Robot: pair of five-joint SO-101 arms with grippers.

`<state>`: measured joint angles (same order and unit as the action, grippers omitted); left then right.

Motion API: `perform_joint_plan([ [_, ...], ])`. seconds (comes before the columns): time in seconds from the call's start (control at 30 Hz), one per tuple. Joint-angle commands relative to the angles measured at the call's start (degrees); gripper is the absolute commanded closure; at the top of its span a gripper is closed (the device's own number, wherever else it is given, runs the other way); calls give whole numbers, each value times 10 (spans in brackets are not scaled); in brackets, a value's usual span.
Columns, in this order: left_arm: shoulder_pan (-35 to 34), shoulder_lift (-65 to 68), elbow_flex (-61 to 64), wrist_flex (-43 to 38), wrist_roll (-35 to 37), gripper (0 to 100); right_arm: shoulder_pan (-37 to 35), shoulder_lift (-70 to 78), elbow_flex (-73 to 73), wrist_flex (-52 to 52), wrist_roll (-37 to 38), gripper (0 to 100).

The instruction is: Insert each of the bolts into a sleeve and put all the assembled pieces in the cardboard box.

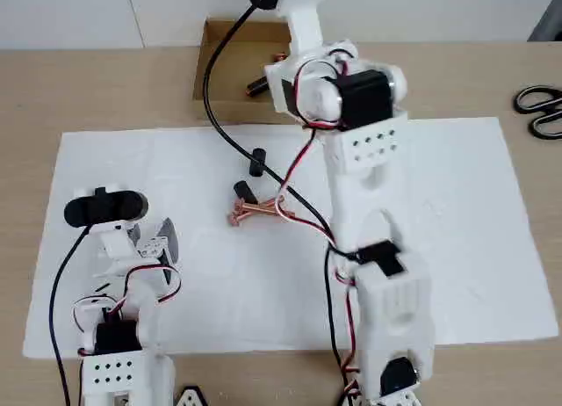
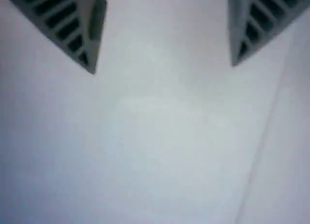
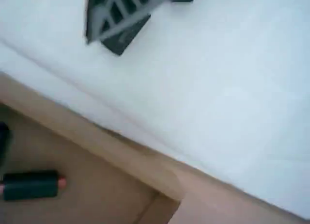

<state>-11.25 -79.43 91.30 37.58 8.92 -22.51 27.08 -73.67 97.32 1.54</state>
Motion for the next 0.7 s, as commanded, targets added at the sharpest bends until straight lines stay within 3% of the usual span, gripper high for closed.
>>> perform_joint_plan([
  [0.0, 0, -8, -3, -13, 2, 830, 5, -137, 151, 0, 3, 757],
  [0.23, 0, -8, -3, -13, 2, 830, 1, -262, 444, -14, 1, 757],
  [0.4, 0, -8, -3, -13, 2, 830, 5, -278, 561, -20, 3, 757],
  [0.67, 0, -8, -3, -13, 2, 830, 30, -258, 630, -194, 1, 756],
])
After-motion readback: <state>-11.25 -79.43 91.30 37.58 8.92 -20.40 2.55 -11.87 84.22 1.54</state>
